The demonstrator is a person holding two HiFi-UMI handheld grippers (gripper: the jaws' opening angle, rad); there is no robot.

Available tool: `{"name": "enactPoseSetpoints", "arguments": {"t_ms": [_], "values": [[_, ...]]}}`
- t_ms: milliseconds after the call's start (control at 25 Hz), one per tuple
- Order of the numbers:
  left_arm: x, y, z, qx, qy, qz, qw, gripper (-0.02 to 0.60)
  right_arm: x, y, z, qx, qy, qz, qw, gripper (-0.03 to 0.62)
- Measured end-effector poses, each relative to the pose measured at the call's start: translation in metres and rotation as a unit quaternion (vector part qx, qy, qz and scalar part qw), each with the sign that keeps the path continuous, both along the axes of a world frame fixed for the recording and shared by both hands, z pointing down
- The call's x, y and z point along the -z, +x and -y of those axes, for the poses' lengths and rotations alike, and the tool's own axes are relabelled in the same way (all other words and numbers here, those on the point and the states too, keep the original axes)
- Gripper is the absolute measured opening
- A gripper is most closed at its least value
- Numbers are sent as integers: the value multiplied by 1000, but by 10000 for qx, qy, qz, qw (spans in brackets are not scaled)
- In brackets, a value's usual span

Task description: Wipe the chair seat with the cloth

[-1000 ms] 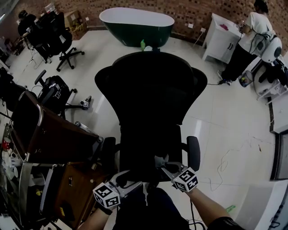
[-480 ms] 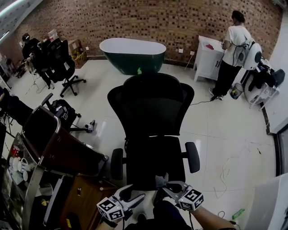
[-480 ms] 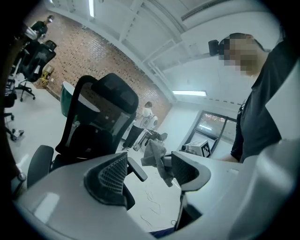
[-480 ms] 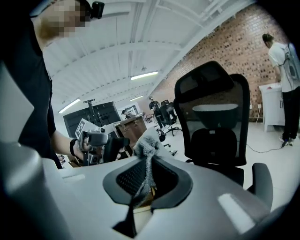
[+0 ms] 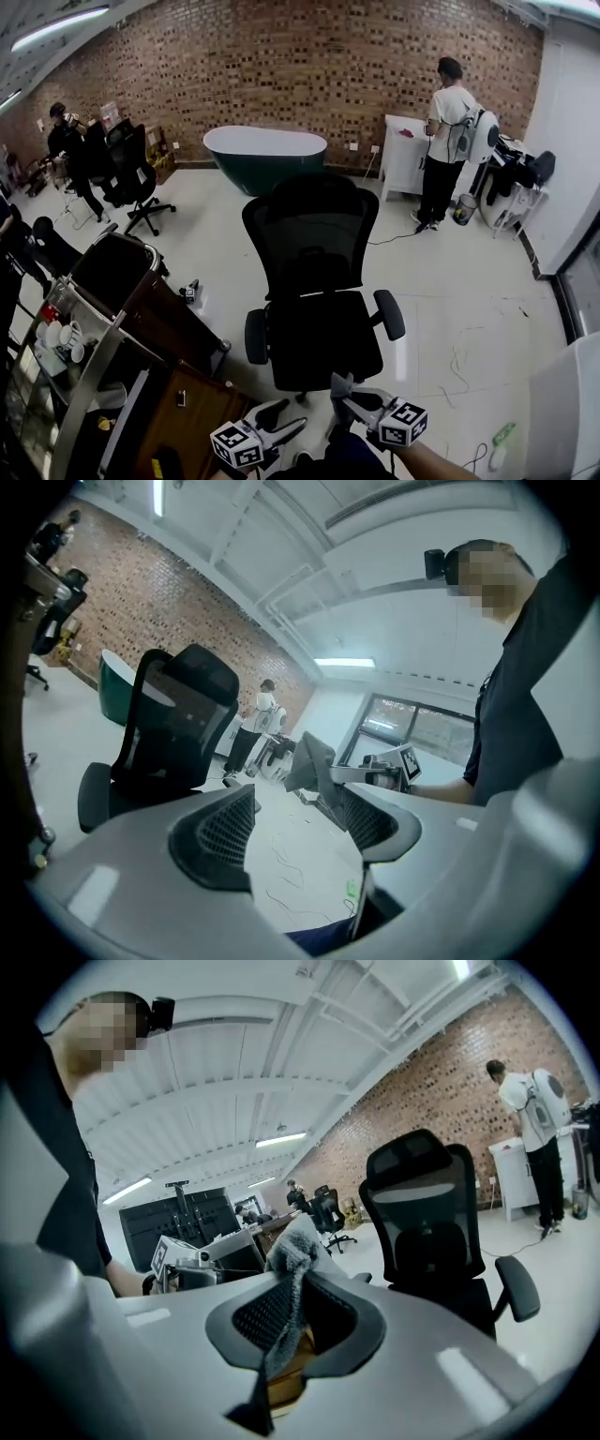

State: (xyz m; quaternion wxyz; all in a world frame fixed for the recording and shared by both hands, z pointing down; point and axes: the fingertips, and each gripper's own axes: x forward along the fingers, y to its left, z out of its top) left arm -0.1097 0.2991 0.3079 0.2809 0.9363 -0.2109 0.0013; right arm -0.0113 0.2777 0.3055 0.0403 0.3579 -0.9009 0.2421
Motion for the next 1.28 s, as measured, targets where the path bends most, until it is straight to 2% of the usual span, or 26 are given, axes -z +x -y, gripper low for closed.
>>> {"name": "enactPoseSetpoints", "arguments": {"t_ms": [200,480,600,800,1280], "values": [[19,-4,-29,-11,125,-102,9999,319,20,2,-47,-86,125,12,9999,35],[40,8,-47,208,285,-149,9993,319,46,21,-75,-42,175,285,9994,35],[49,16,-49,368,359,-222,9984,318,58,34,-80,47,199,412,9989,35],[59,27,-56,565,440,-266,9971,318,61,54,-85,111,301,235,9992,34],[87,43,-69,623,746,-148,9952,318,80,78,-91,35,454,418,9981,34]]}}
